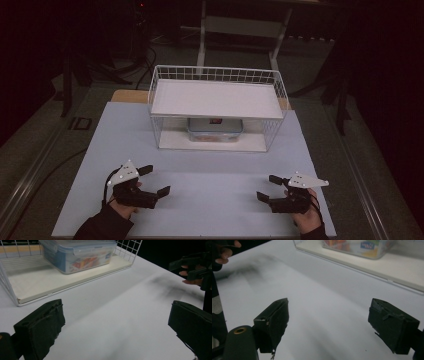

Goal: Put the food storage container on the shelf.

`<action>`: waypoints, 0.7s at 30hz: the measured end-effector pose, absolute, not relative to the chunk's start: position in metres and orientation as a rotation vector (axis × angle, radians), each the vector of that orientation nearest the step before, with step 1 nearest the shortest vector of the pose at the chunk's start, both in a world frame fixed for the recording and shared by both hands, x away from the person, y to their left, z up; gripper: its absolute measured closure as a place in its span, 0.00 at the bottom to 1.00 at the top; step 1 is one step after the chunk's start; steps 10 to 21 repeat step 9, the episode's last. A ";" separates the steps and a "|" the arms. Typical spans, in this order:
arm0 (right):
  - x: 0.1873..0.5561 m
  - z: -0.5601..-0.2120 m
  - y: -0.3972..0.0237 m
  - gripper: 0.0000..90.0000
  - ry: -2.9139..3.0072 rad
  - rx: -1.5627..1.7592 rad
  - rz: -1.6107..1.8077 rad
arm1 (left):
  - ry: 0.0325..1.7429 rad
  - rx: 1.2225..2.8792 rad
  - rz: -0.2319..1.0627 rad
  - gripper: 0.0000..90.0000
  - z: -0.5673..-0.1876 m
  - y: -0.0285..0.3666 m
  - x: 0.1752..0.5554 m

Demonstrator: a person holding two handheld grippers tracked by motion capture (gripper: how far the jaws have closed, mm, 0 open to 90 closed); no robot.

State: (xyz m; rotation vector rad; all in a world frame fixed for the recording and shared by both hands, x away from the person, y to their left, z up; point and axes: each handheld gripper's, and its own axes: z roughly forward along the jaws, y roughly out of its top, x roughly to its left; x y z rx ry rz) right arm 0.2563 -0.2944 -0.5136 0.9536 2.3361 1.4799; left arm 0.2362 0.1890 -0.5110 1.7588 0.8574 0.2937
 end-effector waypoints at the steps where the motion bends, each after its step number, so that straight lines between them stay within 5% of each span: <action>1: 0.257 -0.515 -0.294 0.18 2.337 0.961 1.477 | 0.860 1.756 0.290 0.01 -0.512 0.189 0.237; 21: 0.257 -0.516 -0.294 0.17 2.345 0.957 1.464 | 0.849 1.770 0.293 0.01 -0.513 0.186 0.236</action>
